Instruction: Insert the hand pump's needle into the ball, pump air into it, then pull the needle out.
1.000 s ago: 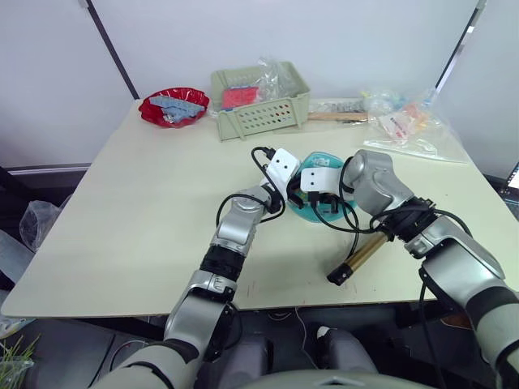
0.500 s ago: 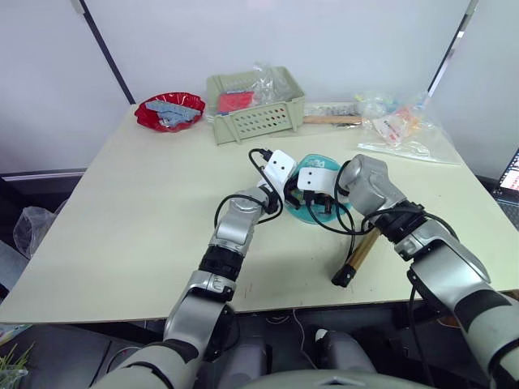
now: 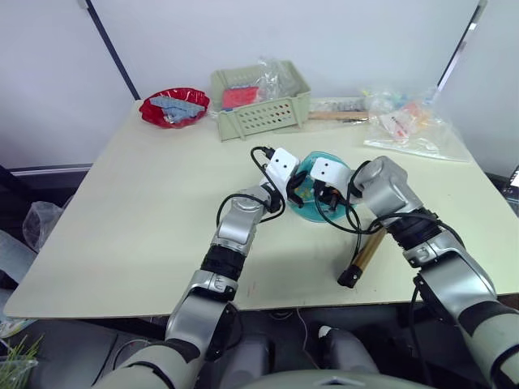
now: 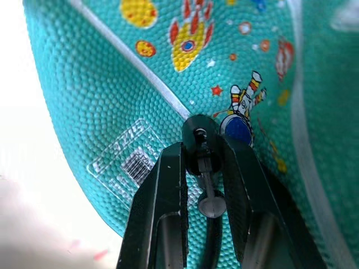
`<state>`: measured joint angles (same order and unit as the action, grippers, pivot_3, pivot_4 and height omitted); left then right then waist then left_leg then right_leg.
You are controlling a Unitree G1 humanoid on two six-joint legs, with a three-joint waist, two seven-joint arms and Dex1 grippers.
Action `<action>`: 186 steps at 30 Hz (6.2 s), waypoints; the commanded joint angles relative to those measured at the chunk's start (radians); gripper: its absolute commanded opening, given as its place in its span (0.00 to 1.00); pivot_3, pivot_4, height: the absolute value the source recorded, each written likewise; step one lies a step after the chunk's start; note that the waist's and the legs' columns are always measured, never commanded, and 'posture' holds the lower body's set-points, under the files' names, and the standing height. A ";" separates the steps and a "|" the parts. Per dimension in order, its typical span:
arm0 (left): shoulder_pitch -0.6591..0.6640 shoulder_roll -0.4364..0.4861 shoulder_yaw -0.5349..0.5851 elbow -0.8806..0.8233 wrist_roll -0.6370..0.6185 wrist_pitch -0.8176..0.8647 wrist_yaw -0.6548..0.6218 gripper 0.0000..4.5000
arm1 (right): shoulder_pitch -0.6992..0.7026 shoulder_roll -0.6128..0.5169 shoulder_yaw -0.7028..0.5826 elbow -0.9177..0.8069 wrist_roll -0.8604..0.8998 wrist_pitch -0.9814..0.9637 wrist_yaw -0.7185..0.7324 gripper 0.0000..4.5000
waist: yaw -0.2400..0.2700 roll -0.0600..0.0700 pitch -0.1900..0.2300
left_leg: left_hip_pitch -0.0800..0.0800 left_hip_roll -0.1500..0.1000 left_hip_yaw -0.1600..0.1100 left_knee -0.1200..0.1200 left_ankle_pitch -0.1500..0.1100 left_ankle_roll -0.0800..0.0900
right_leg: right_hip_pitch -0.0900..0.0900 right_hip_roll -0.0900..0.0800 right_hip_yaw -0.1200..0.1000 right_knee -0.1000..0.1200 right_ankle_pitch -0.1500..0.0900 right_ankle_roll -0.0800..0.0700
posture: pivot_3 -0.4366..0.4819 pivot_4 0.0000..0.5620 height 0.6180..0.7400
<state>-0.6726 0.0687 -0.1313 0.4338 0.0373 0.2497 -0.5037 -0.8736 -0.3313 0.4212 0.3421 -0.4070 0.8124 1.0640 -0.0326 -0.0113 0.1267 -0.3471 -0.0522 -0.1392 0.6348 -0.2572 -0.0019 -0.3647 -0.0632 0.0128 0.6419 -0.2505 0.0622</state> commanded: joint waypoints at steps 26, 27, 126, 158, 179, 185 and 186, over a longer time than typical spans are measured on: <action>-0.018 -0.025 -0.066 0.107 0.009 -0.009 -0.056 0.00 | 0.177 -0.204 -0.096 -0.552 0.295 0.347 -0.096 0.07 | 0.056 0.006 0.014 | -0.039 -0.014 -0.010 0.000 0.008 -0.001 | -0.030 -0.010 -0.010 -0.003 -0.002 0.003 | 0.48 0.27 1.00; -0.017 -0.026 -0.068 0.104 0.009 -0.008 -0.057 0.00 | 0.179 -0.206 -0.099 -0.555 0.302 0.340 -0.104 0.07 | 0.056 0.006 0.014 | -0.039 -0.014 -0.010 0.000 0.008 -0.001 | -0.030 -0.010 -0.010 -0.003 -0.002 0.003 | 0.48 0.27 1.00; -0.197 0.087 0.039 -0.139 -0.199 0.067 -0.281 0.99 | 1.137 -0.362 -1.066 -0.487 1.098 -0.702 0.174 1.00 | 0.044 0.002 0.040 | -0.040 -0.014 -0.001 0.006 0.011 0.005 | -0.032 -0.008 -0.001 0.001 0.002 0.001 | 0.48 0.27 1.00; 0.614 0.626 0.364 -0.537 -0.475 0.026 -0.568 0.99 | 1.101 -0.397 -1.026 -0.219 1.010 -0.881 0.288 1.00 | 0.040 0.003 0.039 | -0.035 -0.011 0.035 0.013 -0.005 0.029 | -0.038 -0.016 0.031 0.002 0.008 0.010 | 0.48 0.27 1.00; 0.686 0.629 0.207 -0.815 -0.503 0.188 -0.486 0.99 | 1.176 -0.406 -1.044 -0.275 1.096 -0.840 0.389 1.00 | 0.046 0.004 0.039 | -0.036 -0.010 0.033 0.015 -0.005 0.029 | -0.037 -0.015 0.030 0.002 0.008 0.009 | 0.48 0.27 1.00; 0.603 0.640 0.074 -0.835 -0.473 0.279 -0.468 0.99 | 1.193 -0.403 -1.037 -0.305 1.104 -0.852 0.413 1.00 | 0.044 0.005 0.038 | -0.034 -0.008 0.033 0.015 -0.005 0.029 | -0.035 -0.009 0.029 0.002 0.009 0.008 | 0.48 0.27 1.00; 0.595 0.637 0.059 -0.836 -0.469 0.284 -0.466 0.99 | 1.195 -0.402 -1.037 -0.309 1.105 -0.851 0.415 1.00 | 0.044 0.005 0.038 | -0.034 -0.008 0.033 0.015 -0.005 0.029 | -0.035 -0.009 0.030 0.002 0.009 0.008 | 0.48 0.27 1.00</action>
<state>-0.0717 0.7031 -0.0579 -0.3697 -0.4344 0.5268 -0.9728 0.3165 -0.7230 -0.5932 0.0592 0.6762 -0.0274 1.4672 0.0109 -0.0066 0.1650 -0.3807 -0.0604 -0.1054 0.6496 -0.2618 0.0269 -0.3996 -0.0719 0.0427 0.6441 -0.2419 0.0704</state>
